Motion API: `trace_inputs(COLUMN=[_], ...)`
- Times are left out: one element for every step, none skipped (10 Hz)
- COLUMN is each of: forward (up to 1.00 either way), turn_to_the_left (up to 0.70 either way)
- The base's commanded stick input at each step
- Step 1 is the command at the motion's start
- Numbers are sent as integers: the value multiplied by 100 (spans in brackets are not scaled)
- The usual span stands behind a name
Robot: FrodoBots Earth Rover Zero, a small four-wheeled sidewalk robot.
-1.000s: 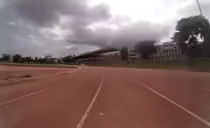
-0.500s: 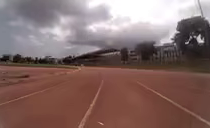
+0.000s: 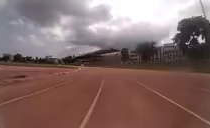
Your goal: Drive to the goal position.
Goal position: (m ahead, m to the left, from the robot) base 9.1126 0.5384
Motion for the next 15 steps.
trace_inputs(forward=[45,45,45,45,45,45,45,45,45,45,45,45,45,45,45], turn_to_the_left=[0,0,0,0,0,0,0,0,0,0,0,0,0,0,0])
